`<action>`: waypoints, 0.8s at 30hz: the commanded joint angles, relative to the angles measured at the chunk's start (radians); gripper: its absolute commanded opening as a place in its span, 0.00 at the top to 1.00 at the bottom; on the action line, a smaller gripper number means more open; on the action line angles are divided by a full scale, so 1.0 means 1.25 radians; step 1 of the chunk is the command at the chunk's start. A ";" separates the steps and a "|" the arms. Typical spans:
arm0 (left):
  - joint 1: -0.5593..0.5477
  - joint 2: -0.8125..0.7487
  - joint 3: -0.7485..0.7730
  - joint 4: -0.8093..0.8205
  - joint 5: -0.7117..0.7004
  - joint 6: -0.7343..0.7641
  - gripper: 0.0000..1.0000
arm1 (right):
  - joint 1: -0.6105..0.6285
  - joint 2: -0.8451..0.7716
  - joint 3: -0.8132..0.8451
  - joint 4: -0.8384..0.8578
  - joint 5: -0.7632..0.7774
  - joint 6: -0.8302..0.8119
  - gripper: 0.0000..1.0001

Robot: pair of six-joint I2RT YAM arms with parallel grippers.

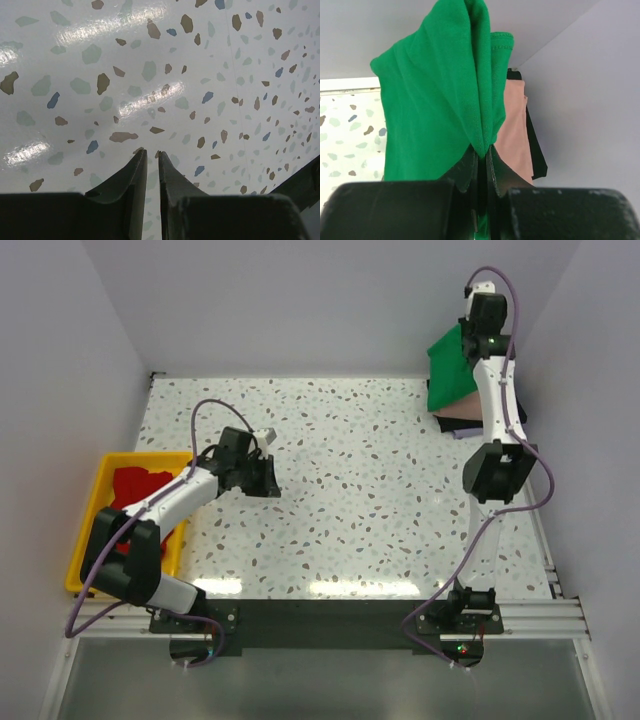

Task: Fold and stack the t-shirts
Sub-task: Neatly place the folded tshirt to the corner

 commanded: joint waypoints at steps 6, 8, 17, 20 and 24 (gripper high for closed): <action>0.007 0.011 -0.005 0.035 0.019 0.010 0.80 | -0.048 0.002 -0.026 0.085 -0.012 0.018 1.00; 0.007 0.015 -0.003 0.037 0.024 0.010 0.80 | -0.056 0.011 -0.026 0.091 -0.013 0.024 1.00; 0.007 0.021 -0.002 0.040 0.038 0.010 0.80 | -0.078 0.050 -0.036 0.132 0.064 0.058 0.43; 0.007 0.020 -0.003 0.041 0.042 0.010 0.80 | -0.078 0.035 -0.040 0.133 0.060 0.082 0.01; 0.007 0.016 -0.001 0.041 0.043 0.009 0.80 | -0.077 0.006 -0.044 0.123 0.025 0.109 0.01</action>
